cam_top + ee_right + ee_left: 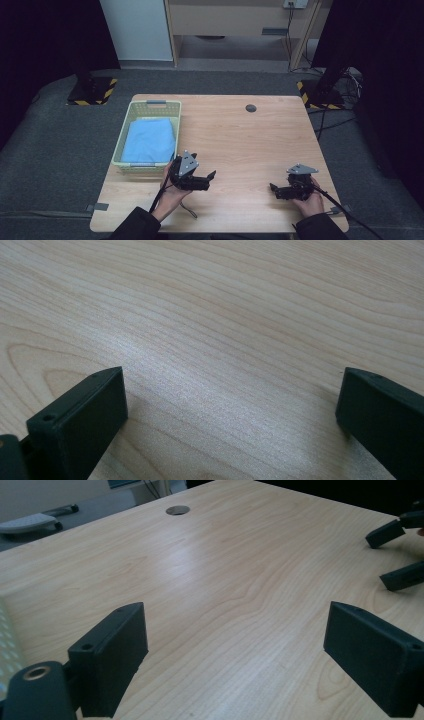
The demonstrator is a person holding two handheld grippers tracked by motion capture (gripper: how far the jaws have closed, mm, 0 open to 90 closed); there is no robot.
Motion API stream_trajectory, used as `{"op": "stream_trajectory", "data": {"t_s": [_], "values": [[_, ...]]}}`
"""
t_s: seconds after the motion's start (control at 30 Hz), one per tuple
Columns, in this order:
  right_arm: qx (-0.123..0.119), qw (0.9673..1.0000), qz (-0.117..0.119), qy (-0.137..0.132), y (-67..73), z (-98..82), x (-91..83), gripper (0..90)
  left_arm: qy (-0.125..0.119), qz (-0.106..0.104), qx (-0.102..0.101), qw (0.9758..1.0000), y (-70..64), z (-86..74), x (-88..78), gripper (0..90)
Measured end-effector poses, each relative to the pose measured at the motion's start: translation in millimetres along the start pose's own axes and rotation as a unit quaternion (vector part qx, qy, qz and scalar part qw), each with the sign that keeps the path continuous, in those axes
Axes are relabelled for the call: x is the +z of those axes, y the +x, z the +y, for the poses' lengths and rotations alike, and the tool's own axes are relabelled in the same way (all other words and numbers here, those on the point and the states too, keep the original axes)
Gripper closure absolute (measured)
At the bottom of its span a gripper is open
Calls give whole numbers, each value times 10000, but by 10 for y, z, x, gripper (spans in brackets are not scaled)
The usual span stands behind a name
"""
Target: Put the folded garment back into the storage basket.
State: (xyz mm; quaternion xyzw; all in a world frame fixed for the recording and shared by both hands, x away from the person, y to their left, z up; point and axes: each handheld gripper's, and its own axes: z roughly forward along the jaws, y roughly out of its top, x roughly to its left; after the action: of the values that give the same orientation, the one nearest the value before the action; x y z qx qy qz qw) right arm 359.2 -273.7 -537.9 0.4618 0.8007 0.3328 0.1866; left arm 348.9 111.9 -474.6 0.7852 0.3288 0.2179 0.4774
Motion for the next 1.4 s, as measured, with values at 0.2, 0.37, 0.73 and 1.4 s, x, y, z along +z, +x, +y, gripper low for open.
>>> {"op": "stream_trajectory", "data": {"t_s": [0.2, 0.37, 0.73, 1.4], "values": [[0, 10000, 4, 1, 0, -1, -1, 2, 89, -70, 25, 9999, -59, -56, -20, 97], [-4, 10000, 6, 1, 0, -1, -2, 2, 144, -93, -39, 9998, -55, -94, -72, 97], [-6, 10000, 13, 1, -1, -4, -5, 2, 349, 56, 11, 9994, -62, -254, -215, 93], [-33, 10000, 33, 4, -2, -11, -12, 2, 616, 72, -160, 9979, 2, -459, -353, 89]]}}
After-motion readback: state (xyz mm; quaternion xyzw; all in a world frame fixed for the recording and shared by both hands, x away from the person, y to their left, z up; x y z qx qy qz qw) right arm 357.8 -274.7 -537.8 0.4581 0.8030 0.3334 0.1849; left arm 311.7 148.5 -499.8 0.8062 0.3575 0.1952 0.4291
